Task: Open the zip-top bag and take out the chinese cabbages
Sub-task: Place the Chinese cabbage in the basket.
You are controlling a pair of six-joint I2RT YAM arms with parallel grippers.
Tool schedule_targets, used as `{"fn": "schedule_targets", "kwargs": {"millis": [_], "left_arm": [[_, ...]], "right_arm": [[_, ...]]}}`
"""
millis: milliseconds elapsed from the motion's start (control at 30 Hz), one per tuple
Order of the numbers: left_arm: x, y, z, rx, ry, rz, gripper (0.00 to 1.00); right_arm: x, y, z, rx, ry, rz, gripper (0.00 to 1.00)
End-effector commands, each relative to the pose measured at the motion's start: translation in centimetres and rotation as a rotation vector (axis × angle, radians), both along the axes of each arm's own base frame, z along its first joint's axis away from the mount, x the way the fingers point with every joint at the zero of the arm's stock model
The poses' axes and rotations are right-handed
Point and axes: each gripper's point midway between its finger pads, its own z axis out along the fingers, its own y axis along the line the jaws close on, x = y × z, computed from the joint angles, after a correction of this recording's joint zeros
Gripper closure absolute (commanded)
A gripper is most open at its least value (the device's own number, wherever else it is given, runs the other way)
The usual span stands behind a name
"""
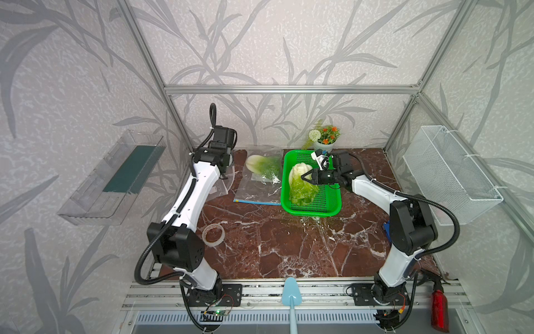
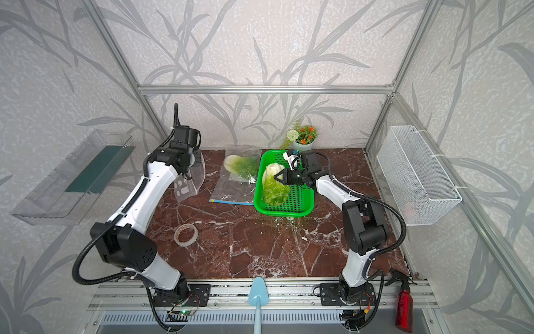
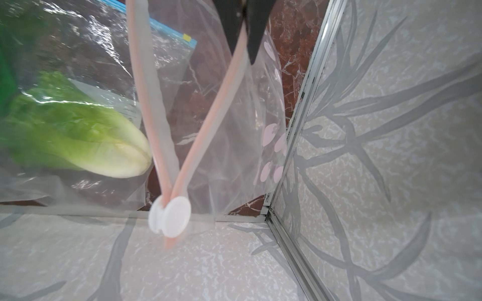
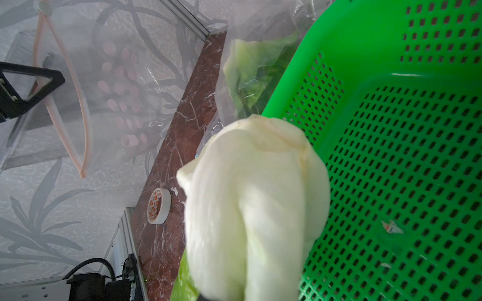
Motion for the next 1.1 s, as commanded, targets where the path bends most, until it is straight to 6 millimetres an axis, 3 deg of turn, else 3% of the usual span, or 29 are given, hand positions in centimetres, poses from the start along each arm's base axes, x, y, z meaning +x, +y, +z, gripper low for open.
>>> {"fn": "schedule_targets", "kwargs": {"millis": [0, 100, 233, 400, 500, 633, 800, 933, 1067], "left_arm": [[1.7, 1.0, -0.2, 0.102, 0.050, -0.023, 1.00], [3.4, 0.3, -2.4, 0.094, 0.117, -0.059, 1.00], [5.3, -0.7, -6.3, 0.080, 0.240, -0.090, 1.00], [6.9, 0.8, -9.8, 0.212, 0.363, -0.047, 1.00], [7.8, 1.1, -10.9, 0.251, 0.392, -0.047, 1.00], [8.2, -0.6, -12.0, 0.145, 0.383, -0.095, 1.00], [8.3, -1.3, -12.9, 0.131, 0.399, -0.116, 1.00], [8.4, -0.8, -13.9, 0.171, 0.432, -0.106, 1.00], [8.8, -0.6, -14.4, 0.194, 0.445, -0.117, 0.92]], "right_arm": [[0.2, -0.3, -0.9, -0.046, 0.009, 0.012, 1.00], [0.5, -0.6, -1.8, -0.079, 0.018, 0.002, 0.98], [0.6, -0.9, -2.9, -0.126, 0.036, 0.003, 0.87], [0.6, -1.1, -3.8, -0.166, 0.064, 0.014, 0.78], [0.3, -1.1, -3.8, -0.182, 0.065, 0.017, 0.63], [0.1, -0.9, -3.5, -0.183, 0.056, 0.018, 0.44], [-0.2, -1.1, -2.6, -0.191, 0.041, 0.012, 0.24], [-0.8, -1.7, -0.8, -0.204, 0.005, 0.000, 0.19], [-1.8, -2.1, 2.4, -0.185, -0.056, -0.010, 0.17]]}}
